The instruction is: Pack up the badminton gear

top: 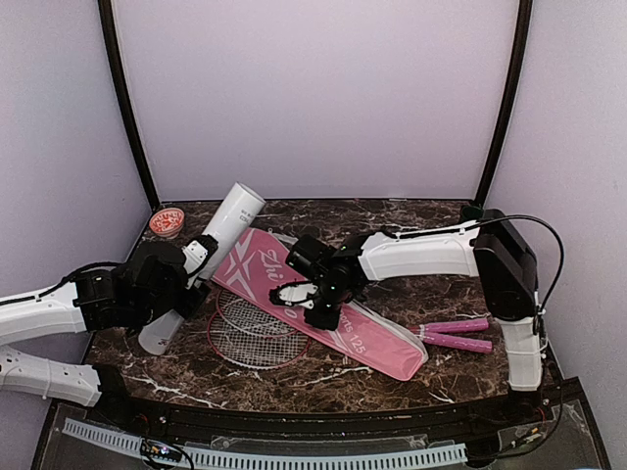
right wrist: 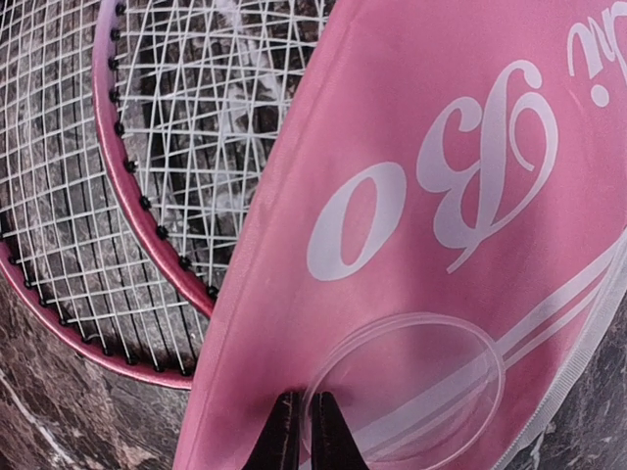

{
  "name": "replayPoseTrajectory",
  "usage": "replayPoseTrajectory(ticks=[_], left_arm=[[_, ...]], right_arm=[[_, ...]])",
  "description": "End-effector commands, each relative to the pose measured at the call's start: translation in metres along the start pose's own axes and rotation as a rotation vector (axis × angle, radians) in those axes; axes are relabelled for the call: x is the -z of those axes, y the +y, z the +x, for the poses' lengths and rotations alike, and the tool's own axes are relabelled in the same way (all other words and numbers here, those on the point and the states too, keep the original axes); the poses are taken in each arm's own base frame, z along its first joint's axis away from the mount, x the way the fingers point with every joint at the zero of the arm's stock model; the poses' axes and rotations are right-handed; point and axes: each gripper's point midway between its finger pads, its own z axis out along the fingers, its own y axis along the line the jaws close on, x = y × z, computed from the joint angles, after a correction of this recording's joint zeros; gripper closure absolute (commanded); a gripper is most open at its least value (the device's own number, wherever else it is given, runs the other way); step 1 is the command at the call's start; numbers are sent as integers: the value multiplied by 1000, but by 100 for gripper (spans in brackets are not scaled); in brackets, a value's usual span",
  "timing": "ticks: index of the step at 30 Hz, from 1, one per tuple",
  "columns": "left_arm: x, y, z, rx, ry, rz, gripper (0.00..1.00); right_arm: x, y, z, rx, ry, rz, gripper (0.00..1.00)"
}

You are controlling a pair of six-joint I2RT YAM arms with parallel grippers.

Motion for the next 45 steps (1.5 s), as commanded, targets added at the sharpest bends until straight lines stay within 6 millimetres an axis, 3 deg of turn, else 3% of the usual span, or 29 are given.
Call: replayPoseTrajectory(ticks=[1, 4, 8, 14, 18, 19, 23, 28, 37, 45], left_arm=[[2, 5, -8, 24, -34, -10, 59], [2, 4, -9, 25, -37, -5, 59], [3, 4, -12, 30, -48, 2, 59], [4, -5, -19, 13, -92, 51, 59], [10, -17, -31, -8, -174, 133, 59], [13, -21, -36, -22, -197, 163, 59], [26, -38, -53, -91, -276, 276, 59], [35, -61, -63, -125, -335, 405, 59], [59, -91, -81, -211, -485, 554, 58], [56, -110, -76, -227, -493, 602, 59]], right_arm=[[8, 2, -7, -5, -16, 5, 98], [27, 0, -20, -18, -90, 11, 100], [69, -14, -37, -64, -235, 34, 100], [129, -49, -36, -184, -450, 38, 100], [181, -64, -27, -264, -618, 31, 100], [207, -66, -27, -274, -689, 38, 100], [271, -63, -26, -295, -876, 37, 100], [329, -47, -28, -286, -1031, -7, 100], [391, -14, -35, -213, -1184, -158, 100], [399, 2, -37, -174, -1217, -252, 100]])
